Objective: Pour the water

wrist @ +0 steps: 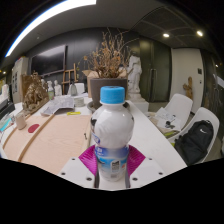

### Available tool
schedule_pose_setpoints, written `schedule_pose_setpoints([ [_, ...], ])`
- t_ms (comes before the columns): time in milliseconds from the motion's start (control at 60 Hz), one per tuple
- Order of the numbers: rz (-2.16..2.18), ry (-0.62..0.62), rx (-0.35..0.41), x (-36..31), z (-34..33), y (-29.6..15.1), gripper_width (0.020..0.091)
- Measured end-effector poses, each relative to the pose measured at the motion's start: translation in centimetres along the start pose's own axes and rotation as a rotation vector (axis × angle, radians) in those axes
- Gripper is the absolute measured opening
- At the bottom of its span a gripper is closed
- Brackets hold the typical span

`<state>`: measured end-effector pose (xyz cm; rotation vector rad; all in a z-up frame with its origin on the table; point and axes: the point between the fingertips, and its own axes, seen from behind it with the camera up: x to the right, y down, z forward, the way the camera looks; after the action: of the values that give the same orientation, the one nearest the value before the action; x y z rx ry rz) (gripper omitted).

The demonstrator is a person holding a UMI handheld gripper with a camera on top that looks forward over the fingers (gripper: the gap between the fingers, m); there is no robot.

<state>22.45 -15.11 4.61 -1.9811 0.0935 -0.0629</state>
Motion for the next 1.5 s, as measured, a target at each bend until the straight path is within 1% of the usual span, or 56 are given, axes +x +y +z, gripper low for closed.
schedule_pose_setpoints([
  [183, -0.052, 0.043, -0.002, 0.7, 0.0, -0.2, 0.034],
  [233, -0.061, 0.064, 0.01, 1.0, -0.2, -0.8, 0.034],
  [267, -0.075, 0.073, 0.008, 0.7, -0.2, -2.0, 0.0339],
  [367, -0.124, 0.11, 0.036, -0.6, -0.4, -5.5, 0.034],
  [467, -0.207, 0.157, 0.069, -3.0, -0.8, -9.9, 0.034],
  [517, -0.276, 0.186, 0.093, -4.8, -0.9, -12.8, 0.0339],
  [650, -0.526, 0.28, 0.161, -12.3, -1.2, -19.6, 0.034],
  [700, -0.635, 0.302, 0.174, -15.8, -1.0, -21.5, 0.034],
  [817, -0.951, 0.351, 0.229, -25.7, 0.7, -24.5, 0.034],
  [917, -1.228, 0.367, 0.261, -33.2, 2.8, -24.7, 0.0338],
  [1000, -1.423, 0.366, 0.275, -38.3, 4.8, -23.6, 0.034],
  [1100, -1.638, 0.391, 0.288, -42.7, 7.3, -21.9, 0.0342],
  [1183, -1.79, 0.407, 0.281, -44.6, 9.4, -20.4, 0.0342],
  [1267, -1.904, 0.413, 0.289, -46.3, 10.3, -19.3, 0.0341],
  [1317, -1.947, 0.413, 0.28, -46.6, 10.8, -18.8, 0.0342],
  [1450, -1.931, 0.396, 0.266, -46.8, 11.1, -18.4, 0.0342],
  [1500, -1.864, 0.366, 0.258, -46.7, 10.9, -18.4, 0.0342],
])
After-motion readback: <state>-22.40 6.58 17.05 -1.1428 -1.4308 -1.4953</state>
